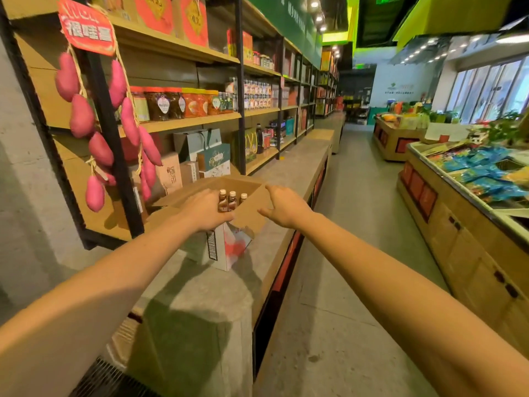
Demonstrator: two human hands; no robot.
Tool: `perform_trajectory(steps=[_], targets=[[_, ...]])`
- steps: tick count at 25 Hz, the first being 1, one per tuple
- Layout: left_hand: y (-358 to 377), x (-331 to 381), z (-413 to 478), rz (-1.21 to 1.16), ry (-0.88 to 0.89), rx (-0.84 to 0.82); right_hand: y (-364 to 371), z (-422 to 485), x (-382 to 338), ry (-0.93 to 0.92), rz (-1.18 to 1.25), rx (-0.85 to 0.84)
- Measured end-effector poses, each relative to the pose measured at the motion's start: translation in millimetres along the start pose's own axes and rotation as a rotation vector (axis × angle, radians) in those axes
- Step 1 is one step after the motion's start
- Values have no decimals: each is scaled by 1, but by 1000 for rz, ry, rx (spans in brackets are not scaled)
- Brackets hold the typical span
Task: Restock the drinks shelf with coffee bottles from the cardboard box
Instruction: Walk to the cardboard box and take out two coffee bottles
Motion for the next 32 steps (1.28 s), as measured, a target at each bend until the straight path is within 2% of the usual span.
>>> perform_trajectory(steps=[5, 12, 17, 22, 28, 32], targets=[[17, -47, 116, -21, -36, -18, 43, 139, 26, -55, 113, -11], [68, -122, 230, -37, -173, -80, 135, 265, 35, -22, 115, -87], [114, -178, 310, -83, -88, -159, 211, 344, 40, 81, 132, -101], [163, -237, 389, -169, -79, -195, 276, 409, 36, 316, 249, -115], [260, -263, 450, -488, -173, -234, 354, 447, 40, 770, 679, 148], [313, -272, 488, -704, -360, -79, 410, 473, 52, 953, 941, 283]])
Point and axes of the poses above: each hand's wrist, its own z-axis towards the middle knuckle, its own y-axis out of the palm, x = y × z, the point moved 3 cm from there along z, towards the middle knuckle, and after that the axes turned 2 degrees about x, right-handed, at the moved point
